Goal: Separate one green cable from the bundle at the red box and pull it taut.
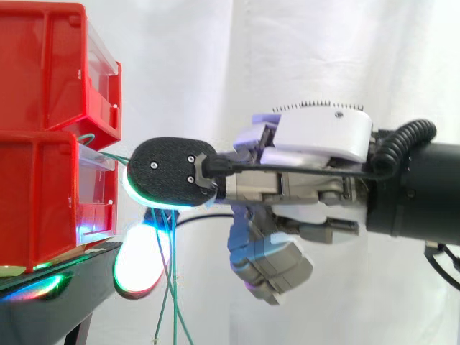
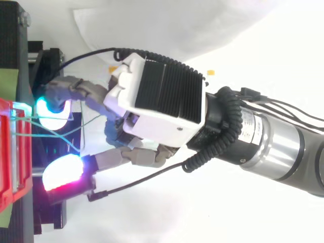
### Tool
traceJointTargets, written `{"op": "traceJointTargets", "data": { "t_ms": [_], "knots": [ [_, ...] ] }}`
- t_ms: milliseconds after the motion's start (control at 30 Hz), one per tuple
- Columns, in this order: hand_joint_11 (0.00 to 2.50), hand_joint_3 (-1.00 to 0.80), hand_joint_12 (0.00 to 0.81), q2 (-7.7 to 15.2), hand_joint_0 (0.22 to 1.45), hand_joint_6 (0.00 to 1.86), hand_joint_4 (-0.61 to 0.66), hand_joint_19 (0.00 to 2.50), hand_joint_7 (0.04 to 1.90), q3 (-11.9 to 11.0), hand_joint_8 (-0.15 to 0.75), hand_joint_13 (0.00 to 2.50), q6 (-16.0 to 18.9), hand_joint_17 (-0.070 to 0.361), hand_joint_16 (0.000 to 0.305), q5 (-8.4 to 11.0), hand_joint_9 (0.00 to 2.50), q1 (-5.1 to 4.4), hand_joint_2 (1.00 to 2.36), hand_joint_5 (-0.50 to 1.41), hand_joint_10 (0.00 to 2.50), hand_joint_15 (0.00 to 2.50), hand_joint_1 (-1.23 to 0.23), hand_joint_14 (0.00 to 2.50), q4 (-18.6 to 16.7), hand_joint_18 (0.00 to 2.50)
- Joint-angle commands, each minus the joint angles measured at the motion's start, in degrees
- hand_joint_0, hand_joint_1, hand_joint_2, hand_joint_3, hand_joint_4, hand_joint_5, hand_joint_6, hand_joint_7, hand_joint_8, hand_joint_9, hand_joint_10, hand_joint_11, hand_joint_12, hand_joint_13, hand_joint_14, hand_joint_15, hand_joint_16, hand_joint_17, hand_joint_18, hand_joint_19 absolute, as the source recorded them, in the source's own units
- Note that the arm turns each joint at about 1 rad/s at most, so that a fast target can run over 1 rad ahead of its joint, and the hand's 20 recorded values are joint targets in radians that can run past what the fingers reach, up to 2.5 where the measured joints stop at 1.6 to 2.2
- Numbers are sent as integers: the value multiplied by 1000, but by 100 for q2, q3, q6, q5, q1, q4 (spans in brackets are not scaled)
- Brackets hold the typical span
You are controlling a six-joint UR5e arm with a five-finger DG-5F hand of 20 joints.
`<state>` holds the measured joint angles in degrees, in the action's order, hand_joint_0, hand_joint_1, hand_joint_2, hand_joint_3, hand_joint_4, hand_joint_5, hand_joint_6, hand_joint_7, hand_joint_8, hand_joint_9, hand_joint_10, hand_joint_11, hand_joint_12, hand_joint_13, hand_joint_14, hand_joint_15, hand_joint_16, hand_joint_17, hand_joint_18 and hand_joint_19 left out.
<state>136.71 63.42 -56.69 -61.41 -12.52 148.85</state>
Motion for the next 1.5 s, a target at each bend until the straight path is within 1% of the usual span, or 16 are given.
{"op": "traceJointTargets", "data": {
  "t_ms": [0,67,167,267,333,500,633,800,867,900,967,1067,1200,1267,1333,1467],
  "knots": [
    [1648,-500,472,-4,417,504,423,1027,934,66,365,1654,1020,179,80,358,1814,-75,1000,-48,23,1577,-421,247,-23,1374],
    [1645,-500,471,5,416,504,426,1028,933,66,365,1656,1249,180,80,463,1820,-119,1000,-48,23,1578,-420,245,-23,1376],
    [1661,-500,482,5,418,504,425,1025,937,66,364,1661,1345,179,80,534,1817,-155,1000,-48,23,1576,-419,235,-14,1375],
    [1655,-500,470,-4,418,504,427,1036,939,66,363,1662,1653,177,79,789,1820,-216,1000,-47,23,1575,-418,226,30,1373],
    [1652,-500,482,5,419,504,428,1035,931,66,364,1664,1732,178,79,841,1822,-225,1000,-47,23,1579,-418,223,39,1371],
    [1653,-500,469,-4,425,504,435,1030,939,66,359,1660,2136,176,78,1017,1826,-322,1000,-46,23,1586,-416,219,364,1368],
    [1660,-500,462,-4,440,505,442,1048,951,66,342,1661,2294,171,76,1105,1851,-366,1000,-35,23,1593,-412,210,522,1362],
    [1681,-500,466,-4,447,505,446,1051,983,66,341,1670,2620,166,74,1386,1878,-471,1000,-21,24,1616,-404,201,786,1364],
    [1684,-500,461,-13,449,505,445,1050,987,66,342,1675,2690,166,74,1413,1887,-480,1000,-18,24,1617,-402,201,821,1367],
    [1681,-500,456,-4,449,505,447,1047,993,66,343,1677,2875,166,74,1413,1889,-497,1000,-18,24,1607,-403,200,900,1367],
    [1689,-500,458,-65,453,505,442,1052,1000,66,341,1678,2989,165,73,1413,1889,-497,1000,-15,23,1612,-397,202,970,1365],
    [1692,-500,454,-109,457,505,442,1063,1040,66,334,1685,3050,163,72,1430,1917,-497,1000,-2,27,1603,-389,199,1041,1368],
    [1692,-500,455,-180,464,505,451,1058,1061,66,325,1724,3112,161,71,1597,1983,-515,1000,20,26,1629,-371,163,1322,1391],
    [1701,-500,447,-171,466,505,454,1060,1054,66,327,1757,3279,160,71,1668,2021,-515,1000,27,26,1617,-364,159,1410,1395],
    [1670,-500,443,-171,469,505,456,1055,1060,66,313,1774,3402,160,71,1703,2048,-524,1000,36,28,1626,-355,149,1428,1416],
    [1622,-500,432,-171,473,505,399,1050,1100,66,311,1844,3578,158,70,1712,2143,-533,1000,58,32,1670,-358,68,1428,1454]
  ]
}}
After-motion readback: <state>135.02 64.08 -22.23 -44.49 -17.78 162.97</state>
